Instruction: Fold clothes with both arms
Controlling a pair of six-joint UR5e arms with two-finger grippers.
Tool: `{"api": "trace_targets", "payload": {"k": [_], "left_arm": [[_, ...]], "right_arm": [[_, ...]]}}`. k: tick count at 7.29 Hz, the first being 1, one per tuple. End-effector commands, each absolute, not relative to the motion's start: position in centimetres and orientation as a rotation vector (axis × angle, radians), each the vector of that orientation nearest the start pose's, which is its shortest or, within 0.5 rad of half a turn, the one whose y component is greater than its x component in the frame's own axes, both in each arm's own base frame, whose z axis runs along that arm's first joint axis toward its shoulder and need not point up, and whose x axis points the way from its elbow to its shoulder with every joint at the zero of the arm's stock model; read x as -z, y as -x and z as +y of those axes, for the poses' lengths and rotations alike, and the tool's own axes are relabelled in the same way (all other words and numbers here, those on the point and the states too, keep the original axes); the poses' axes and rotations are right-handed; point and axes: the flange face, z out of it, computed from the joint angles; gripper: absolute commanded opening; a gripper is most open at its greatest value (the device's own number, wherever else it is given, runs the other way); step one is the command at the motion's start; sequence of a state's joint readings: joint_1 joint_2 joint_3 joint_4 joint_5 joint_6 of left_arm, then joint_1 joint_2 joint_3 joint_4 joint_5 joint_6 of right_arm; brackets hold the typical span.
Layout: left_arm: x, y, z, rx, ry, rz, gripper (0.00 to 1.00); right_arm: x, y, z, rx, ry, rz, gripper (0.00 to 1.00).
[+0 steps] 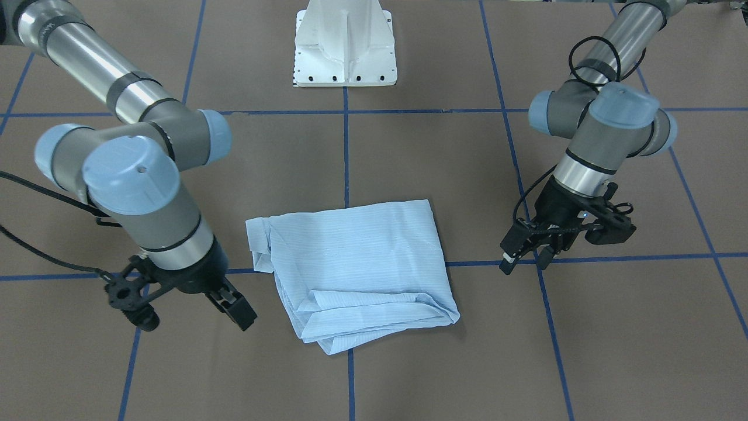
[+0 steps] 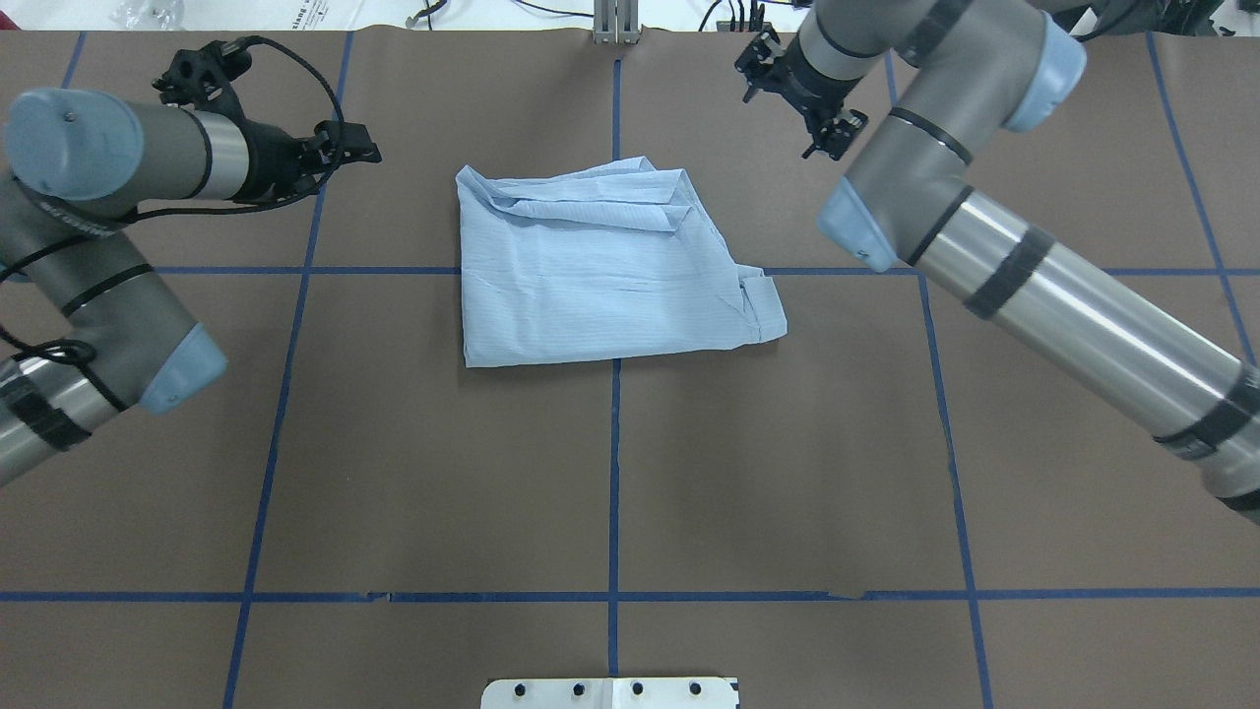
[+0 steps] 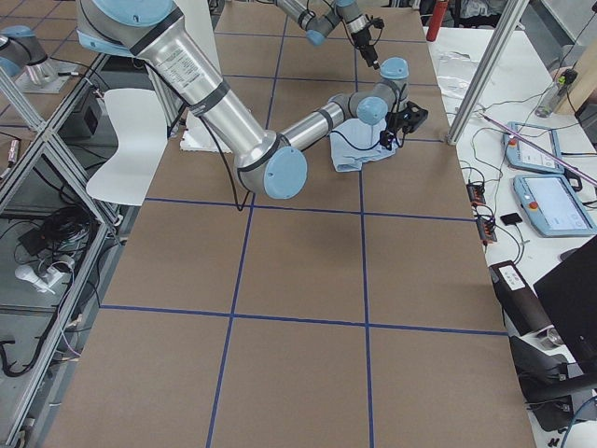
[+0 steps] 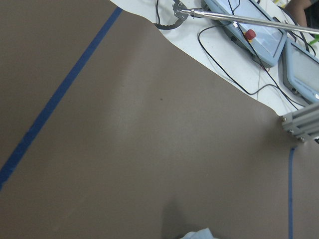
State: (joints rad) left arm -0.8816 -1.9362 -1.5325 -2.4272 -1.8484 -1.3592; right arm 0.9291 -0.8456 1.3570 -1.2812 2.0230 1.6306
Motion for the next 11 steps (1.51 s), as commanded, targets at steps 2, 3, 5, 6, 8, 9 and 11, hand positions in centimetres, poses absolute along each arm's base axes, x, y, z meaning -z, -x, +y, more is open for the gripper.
{"api": "trace_targets", "payload": {"k": [2, 3, 5, 6, 8, 9, 11], "left_arm": [[-45.4, -18.9, -49.7, 0.017, -0.521, 1.021, 0.98], [-48.9, -13.0, -48.9, -0.110, -0.564, 0.962, 0.98], [-54.2, -5.1, -49.4, -0.282, -0.613, 0.767, 0.99], [-55.7, -2.0, -49.7, -0.347, -0.591, 0.688, 0.99], [-57.5, 2.4, -49.7, -0.335, -0.491, 0.667, 0.99], [-57.9, 2.0, -49.0, -0.337, -0.455, 0.732, 0.99], [-57.8, 1.7, -48.5, -0.311, -0.404, 0.798, 0.99]], "right_arm": [[-42.3, 20.6, -61.1, -0.437, -0.011, -0.881, 1.00], [-47.2, 14.4, -59.1, -0.324, -0.044, -0.868, 1.00], [-55.8, 2.9, -55.3, -0.139, -0.137, -0.814, 1.00], [-58.2, -0.6, -54.1, -0.058, -0.148, -0.775, 1.00], [-60.8, -4.7, -52.7, 0.090, -0.081, -0.719, 1.00], [-61.3, -5.1, -51.9, 0.075, -0.053, -0.720, 1.00], [-62.7, -5.0, -50.5, 0.067, -0.026, -0.723, 1.00]]}}
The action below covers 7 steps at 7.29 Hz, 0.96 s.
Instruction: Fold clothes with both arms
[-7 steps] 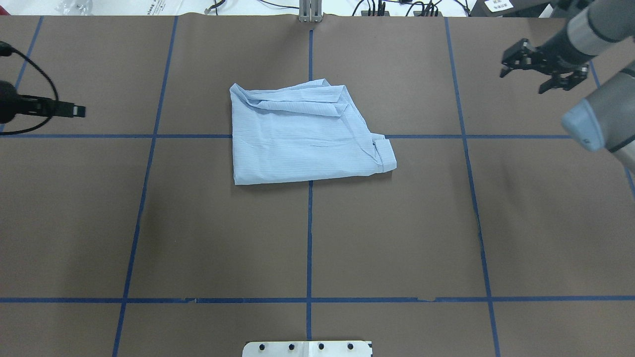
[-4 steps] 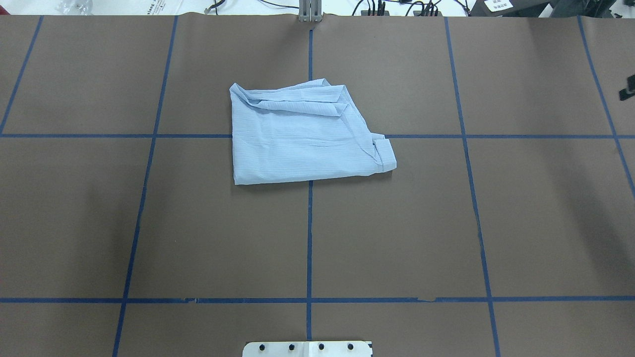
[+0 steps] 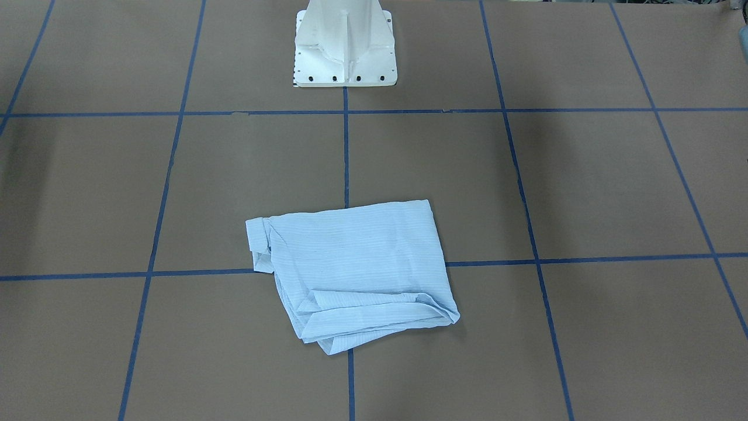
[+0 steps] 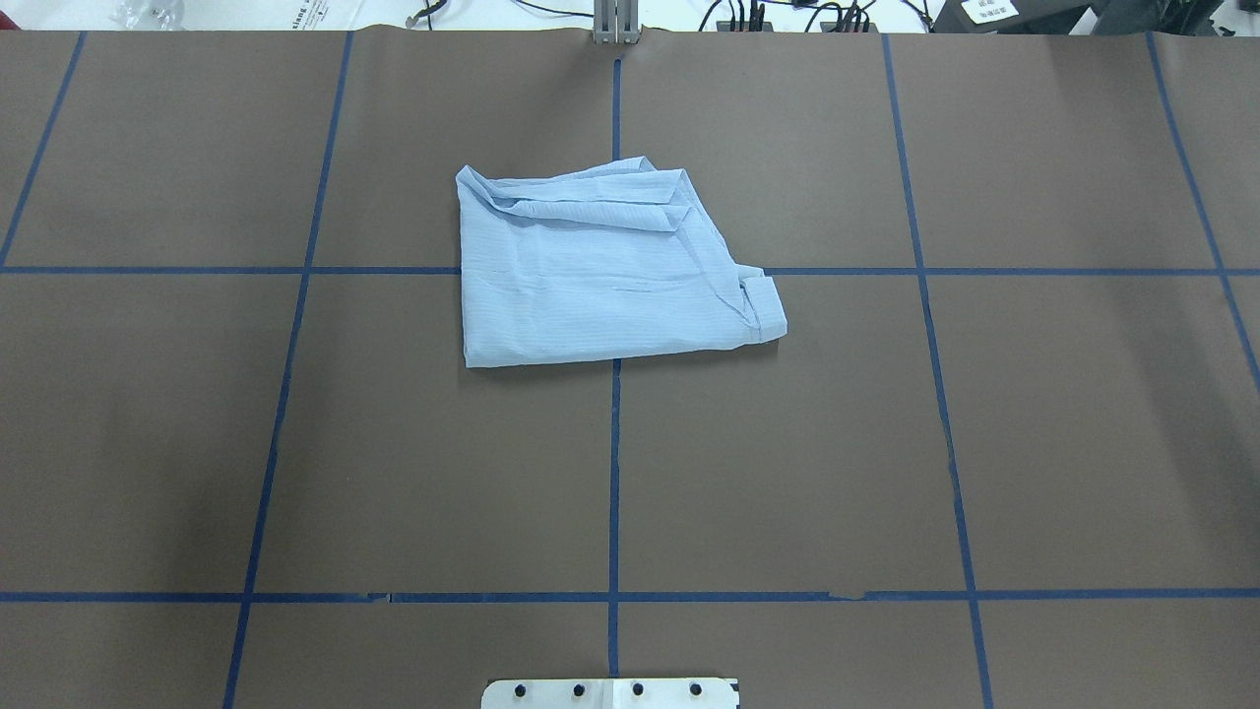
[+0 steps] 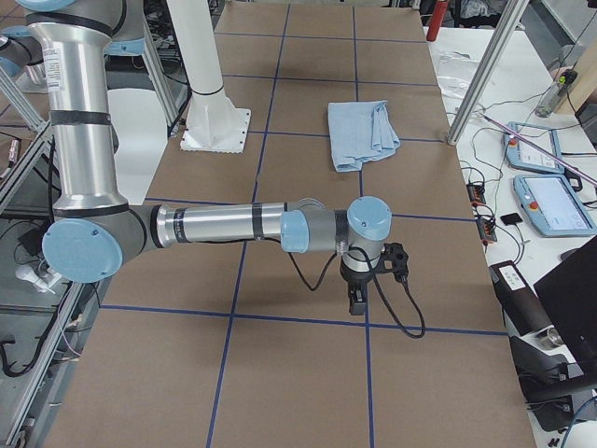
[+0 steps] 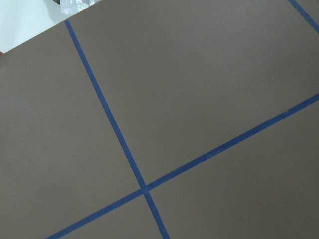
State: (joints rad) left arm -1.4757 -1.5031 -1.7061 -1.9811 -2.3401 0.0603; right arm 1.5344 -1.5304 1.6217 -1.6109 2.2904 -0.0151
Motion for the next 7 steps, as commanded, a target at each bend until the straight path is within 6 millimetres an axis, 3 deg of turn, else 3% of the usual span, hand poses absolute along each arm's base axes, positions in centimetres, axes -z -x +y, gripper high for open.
{"api": "trace_targets", "payload": {"k": [1, 3, 6, 7], "left_arm": [[-58.1, 1.7, -48.5, -0.296, -0.386, 0.802, 0.99], [-56.7, 2.4, -47.5, -0.241, -0.396, 0.802, 0.99], [-57.6, 2.5, -46.2, -0.237, -0.383, 0.802, 0.99], [-57.7, 2.3, -46.4, -0.238, -0.380, 0.799, 0.99]], "right_arm": [[-62.1, -5.0, -50.5, 0.069, -0.036, -0.732, 1.00], [-62.0, -4.9, -50.6, 0.057, -0.032, -0.735, 1.00], [-61.3, -5.0, -50.5, 0.067, -0.050, -0.725, 1.00], [-61.9, -4.6, -50.7, 0.070, -0.037, -0.722, 1.00]]}}
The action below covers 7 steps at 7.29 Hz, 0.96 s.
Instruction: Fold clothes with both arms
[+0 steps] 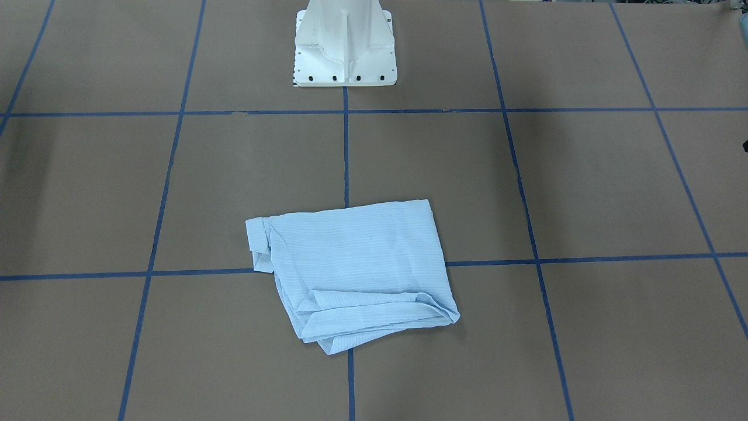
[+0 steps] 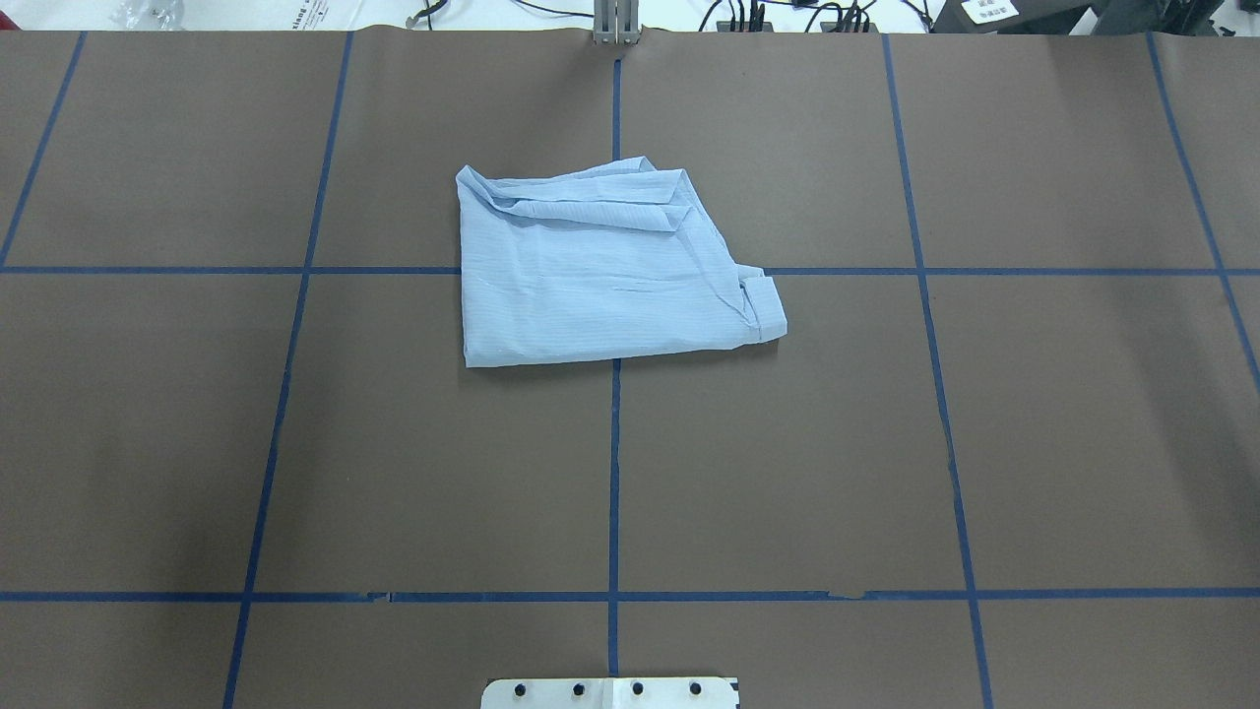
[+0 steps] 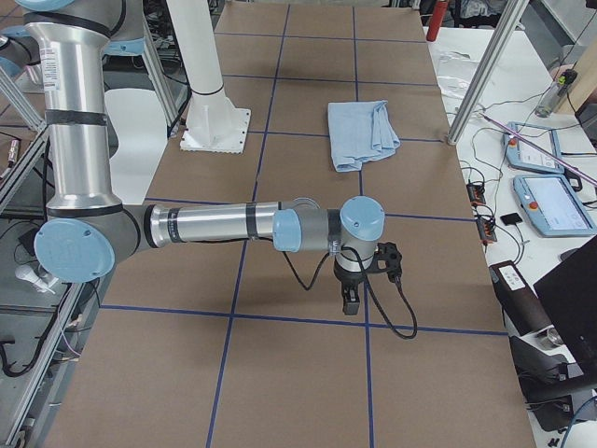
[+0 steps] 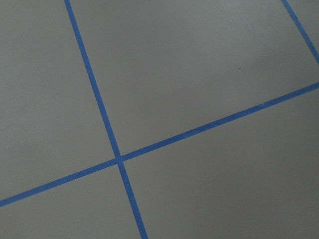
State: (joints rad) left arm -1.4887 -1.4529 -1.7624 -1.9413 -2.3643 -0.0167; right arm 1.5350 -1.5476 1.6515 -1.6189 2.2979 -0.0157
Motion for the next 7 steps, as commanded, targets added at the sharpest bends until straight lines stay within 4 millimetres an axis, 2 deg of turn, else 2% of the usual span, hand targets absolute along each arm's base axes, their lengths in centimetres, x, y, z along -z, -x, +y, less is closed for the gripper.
{"api": "trace_targets", "payload": {"k": [1, 2, 4, 5, 6, 7], "left_arm": [[-57.9, 2.4, -46.3, -0.238, -0.377, 0.799, 0.99], [-57.5, 2.4, -46.4, -0.237, -0.381, 0.798, 0.99], [-56.3, 2.4, -46.8, -0.243, -0.405, 0.801, 0.99], [-56.3, 2.4, -47.2, -0.249, -0.410, 0.800, 0.99], [-57.1, 2.3, -47.6, -0.246, -0.395, 0.800, 0.99], [-56.7, 2.3, -47.9, -0.249, -0.404, 0.800, 0.99]], "right_arm": [[-61.6, -4.5, -50.7, 0.071, -0.042, -0.737, 1.00], [-60.8, -4.3, -50.7, 0.078, -0.055, -0.757, 1.00], [-60.7, -4.3, -50.7, 0.079, -0.055, -0.760, 1.00], [-60.8, -4.3, -50.7, 0.082, -0.059, -0.760, 1.00], [-60.1, -4.0, -50.0, 0.088, -0.069, -0.792, 1.00], [-59.9, -3.8, -49.9, 0.103, -0.075, -0.798, 1.00]]}}
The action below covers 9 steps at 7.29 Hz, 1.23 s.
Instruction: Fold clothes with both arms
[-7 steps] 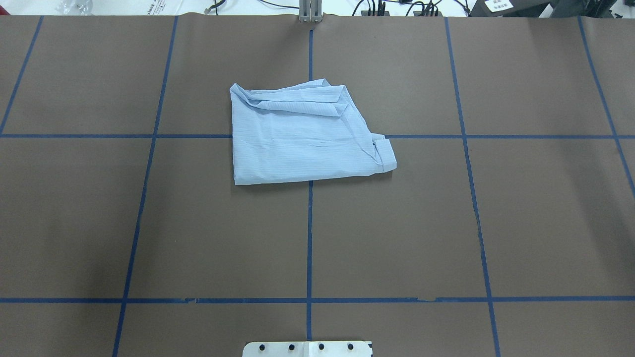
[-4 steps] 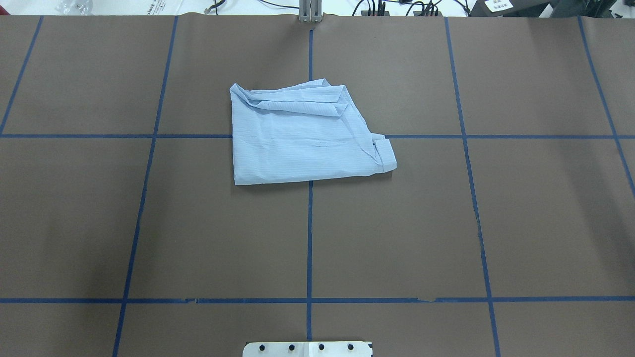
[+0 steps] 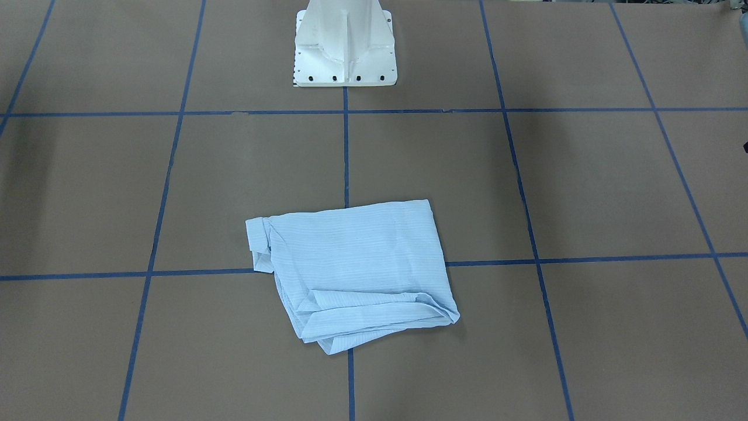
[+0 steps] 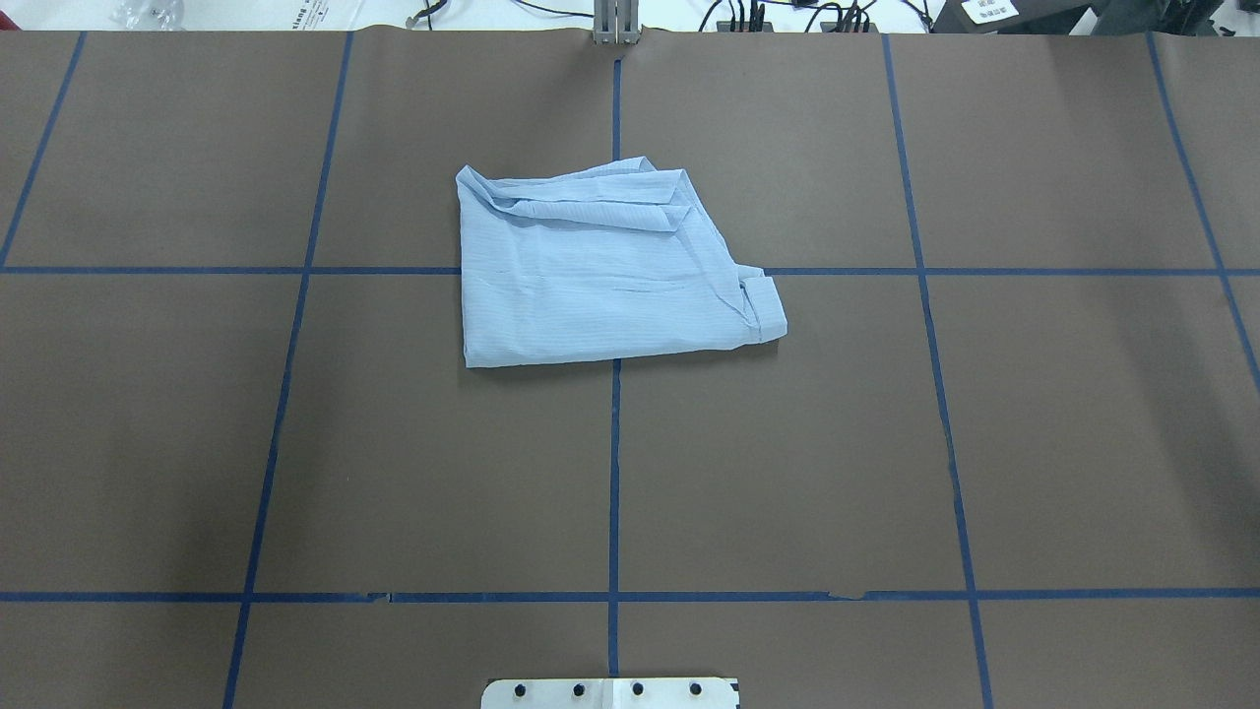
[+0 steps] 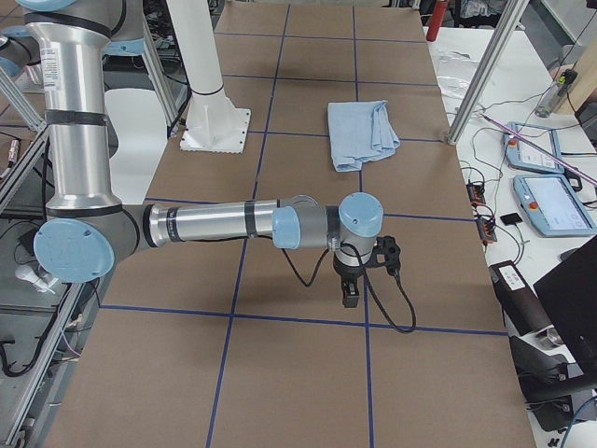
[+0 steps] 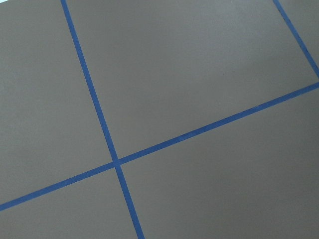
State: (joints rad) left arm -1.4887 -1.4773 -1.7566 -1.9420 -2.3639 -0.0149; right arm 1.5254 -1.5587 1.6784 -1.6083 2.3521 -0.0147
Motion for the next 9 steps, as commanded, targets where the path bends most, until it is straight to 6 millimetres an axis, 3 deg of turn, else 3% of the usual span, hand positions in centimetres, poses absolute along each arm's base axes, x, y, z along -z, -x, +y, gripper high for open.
{"api": "trace_targets", "payload": {"k": [1, 2, 3, 5, 9], "left_arm": [[-56.8, 2.3, -47.5, -0.254, -0.404, 0.802, 0.99], [-56.3, 2.3, -47.5, -0.271, -0.441, 0.799, 0.99], [-57.1, 2.4, -46.7, -0.269, -0.450, 0.806, 0.99], [-58.9, 2.2, -47.3, -0.256, -0.416, 0.808, 0.99], [-59.0, 2.3, -47.6, -0.251, -0.415, 0.803, 0.99]], "right_arm": [[-59.4, -2.9, -49.3, 0.113, -0.068, -0.803, 1.00], [-60.1, -1.4, -49.1, 0.137, -0.044, -0.787, 1.00], [-60.0, -1.1, -49.3, 0.145, -0.046, -0.784, 1.00], [-61.7, -1.1, -49.2, 0.132, -0.012, -0.795, 1.00], [-61.3, -1.4, -49.4, 0.131, -0.026, -0.774, 1.00]]}}
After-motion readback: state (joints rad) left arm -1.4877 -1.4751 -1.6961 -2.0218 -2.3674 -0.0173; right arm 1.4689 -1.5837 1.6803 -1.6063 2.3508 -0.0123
